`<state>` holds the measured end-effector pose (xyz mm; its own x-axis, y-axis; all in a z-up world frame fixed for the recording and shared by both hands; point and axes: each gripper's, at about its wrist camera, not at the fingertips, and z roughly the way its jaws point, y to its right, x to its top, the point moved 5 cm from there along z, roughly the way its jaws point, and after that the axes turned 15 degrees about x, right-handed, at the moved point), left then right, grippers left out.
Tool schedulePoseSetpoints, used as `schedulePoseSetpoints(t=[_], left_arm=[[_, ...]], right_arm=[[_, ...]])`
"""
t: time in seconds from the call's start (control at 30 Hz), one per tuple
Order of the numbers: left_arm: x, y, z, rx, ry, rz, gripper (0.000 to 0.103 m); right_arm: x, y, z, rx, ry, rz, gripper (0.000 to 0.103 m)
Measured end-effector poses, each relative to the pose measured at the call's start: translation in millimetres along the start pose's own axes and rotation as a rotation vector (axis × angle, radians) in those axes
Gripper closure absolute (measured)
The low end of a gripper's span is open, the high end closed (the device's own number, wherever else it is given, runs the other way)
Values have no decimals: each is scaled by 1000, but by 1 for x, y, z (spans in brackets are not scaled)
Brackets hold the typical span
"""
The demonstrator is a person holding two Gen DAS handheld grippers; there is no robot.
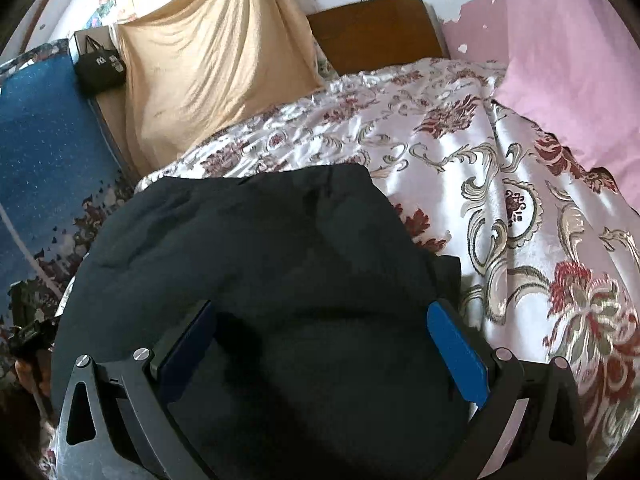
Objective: Fold large clothes
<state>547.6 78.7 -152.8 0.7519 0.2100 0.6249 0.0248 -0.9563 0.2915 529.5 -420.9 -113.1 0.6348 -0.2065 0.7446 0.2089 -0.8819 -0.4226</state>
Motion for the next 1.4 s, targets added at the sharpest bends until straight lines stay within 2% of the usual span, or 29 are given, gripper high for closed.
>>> schedulePoseSetpoints(t=[0.07,0.2,0.3,0.53,0.7,0.8,1.27,1.4], left_arm=[[0,1,0,-3,1,1,0],[-1,0,0,-8,3,3,0],[-1,0,0,-14,3,3,0],[-1,1,2,-29,1,8,0],[0,2,5,-60,-12,16,0],[1,3,7,-84,-23,21,0],[2,10,15,-51,-51,63,0],[3,13,17,-41,-54,74,0]], right_arm=[[4,3,9,-8,-53,-17,1],[18,-1,27,-33,-192,-142,1],[26,9,34,-20,-249,-123,1],[1,54,31,190,-224,195,1],[-17,36,29,325,-280,153,1],[-21,29,30,367,-315,149,1],[-23,34,47,349,-331,191,1],[-25,30,52,318,-356,166,1]])
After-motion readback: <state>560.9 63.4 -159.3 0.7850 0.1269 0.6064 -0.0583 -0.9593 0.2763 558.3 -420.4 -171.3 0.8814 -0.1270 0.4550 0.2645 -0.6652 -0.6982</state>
